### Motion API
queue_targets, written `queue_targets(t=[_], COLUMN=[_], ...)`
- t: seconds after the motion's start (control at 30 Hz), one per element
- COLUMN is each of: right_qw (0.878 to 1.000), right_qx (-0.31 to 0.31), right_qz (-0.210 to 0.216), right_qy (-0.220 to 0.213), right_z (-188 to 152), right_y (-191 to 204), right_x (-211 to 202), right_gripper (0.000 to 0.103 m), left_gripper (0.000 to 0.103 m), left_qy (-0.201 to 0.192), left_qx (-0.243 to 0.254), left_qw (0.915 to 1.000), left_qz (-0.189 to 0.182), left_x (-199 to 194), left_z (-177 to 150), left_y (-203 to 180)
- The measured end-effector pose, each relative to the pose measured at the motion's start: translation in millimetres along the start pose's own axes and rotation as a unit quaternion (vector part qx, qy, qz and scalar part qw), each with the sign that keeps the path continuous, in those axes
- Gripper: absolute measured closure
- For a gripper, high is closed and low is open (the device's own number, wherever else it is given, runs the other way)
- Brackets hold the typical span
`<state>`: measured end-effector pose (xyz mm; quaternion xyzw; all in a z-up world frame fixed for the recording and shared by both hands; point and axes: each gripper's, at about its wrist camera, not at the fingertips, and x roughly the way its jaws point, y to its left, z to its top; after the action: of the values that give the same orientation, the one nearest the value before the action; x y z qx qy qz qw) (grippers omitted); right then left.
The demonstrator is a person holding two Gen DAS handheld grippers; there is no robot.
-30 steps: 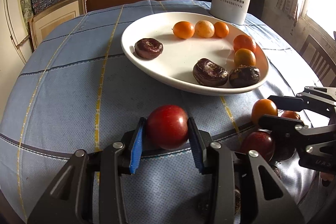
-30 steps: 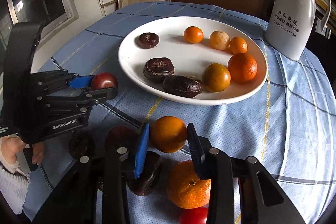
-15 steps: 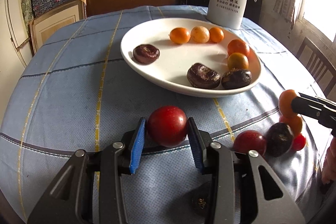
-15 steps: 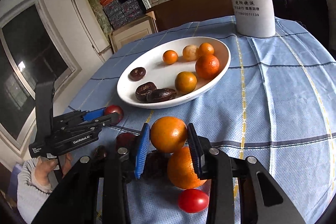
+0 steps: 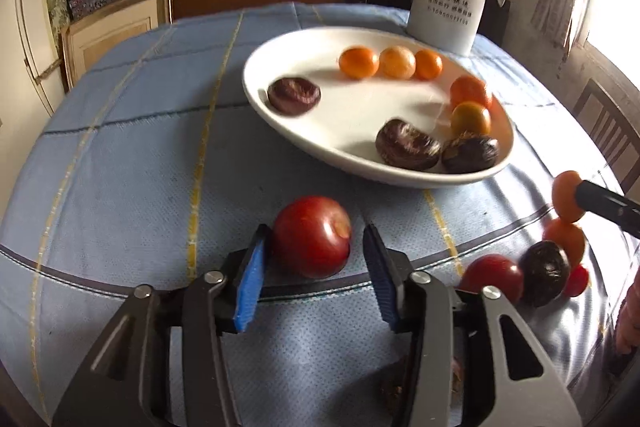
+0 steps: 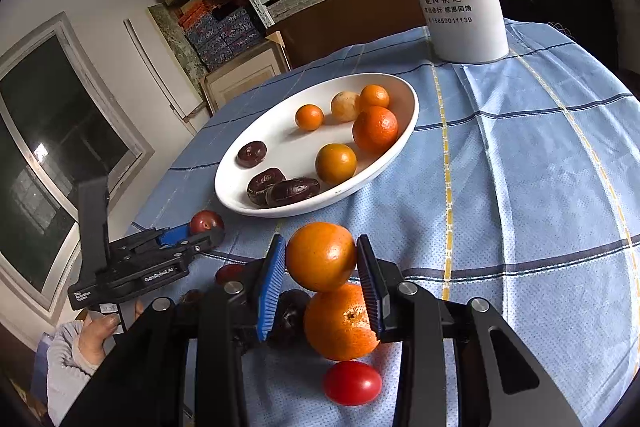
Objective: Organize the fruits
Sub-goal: 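Grasp a red tomato with left tool while right tool grasps an orange, then lower the tomato and orange onto the white plate and open both tools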
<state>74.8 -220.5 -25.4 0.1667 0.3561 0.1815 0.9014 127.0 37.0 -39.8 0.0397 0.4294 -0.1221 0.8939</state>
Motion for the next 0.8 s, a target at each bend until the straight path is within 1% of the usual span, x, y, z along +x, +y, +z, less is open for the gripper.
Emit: queue_targets(t=[0.03, 0.1, 0.13, 0.2, 0.27, 0.33, 0.4, 0.43, 0.53, 0.63, 0.73, 0.8], right_qw=[1.0, 1.0, 1.0, 1.0, 1.0, 1.0, 1.0, 0.999, 0.999, 0.999, 1.0, 0.999], right_qx=[-0.001, 0.002, 0.002, 0.003, 0.002, 0.005, 0.012, 0.014, 0.015, 0.02, 0.029, 0.034], right_qz=[0.0, 0.0, 0.0, 0.0, -0.002, 0.001, 0.016, 0.02, 0.023, 0.016, 0.003, -0.013], right_qy=[-0.001, -0.001, -0.001, -0.002, -0.005, -0.016, -0.023, -0.024, -0.026, -0.021, -0.011, -0.013], right_z=[-0.5, -1.0, -1.2, -1.1, -1.1, 0.2, 7.3, 13.1, 40.0, 64.4, 77.0, 79.0], right_y=[0.0, -0.8, -0.8, -0.8, 0.1, 0.1, 1.3, 2.8, 12.4, 18.3, 16.7, 11.8], right_x=[-0.6, -1.5, -1.3, -1.2, -1.9, -5.7, -8.1, -7.6, 1.5, 24.8, 54.3, 66.3], right_gripper=[0.066, 0.066, 0.066, 0.066, 0.066, 0.066, 0.066, 0.066, 0.066, 0.066, 0.066, 0.063], left_gripper=[0.056, 0.057, 0.064, 0.065, 0.065, 0.065, 0.065, 0.065, 0.065, 0.065, 0.064, 0.058], left_qy=[0.002, -0.006, -0.005, -0.009, -0.031, -0.053, -0.074, -0.077, -0.081, -0.078, -0.066, -0.061], left_qx=[0.006, 0.01, 0.006, -0.004, -0.011, -0.019, -0.025, -0.024, -0.018, -0.016, -0.017, -0.008], left_qw=[1.0, 0.9999, 1.0, 0.9999, 0.9994, 0.9983, 0.9966, 0.9962, 0.9961, 0.9966, 0.9974, 0.998], left_qz=[0.005, 0.0, -0.002, -0.007, -0.007, -0.015, -0.028, -0.031, -0.028, -0.023, -0.024, -0.019], left_x=[3.1, 1.2, 1.1, -3.2, -16.3, -30.2, -42.9, -44.8, -38.6, -19.9, -0.4, 7.6], left_z=[0.5, 1.3, 0.6, -0.8, -1.6, 0.7, 10.1, 16.4, 44.5, 68.0, 75.4, 74.0], left_y=[-1.8, -3.7, -1.6, 2.6, 4.2, 3.9, 1.8, -0.9, -9.7, -18.0, -20.7, -21.0])
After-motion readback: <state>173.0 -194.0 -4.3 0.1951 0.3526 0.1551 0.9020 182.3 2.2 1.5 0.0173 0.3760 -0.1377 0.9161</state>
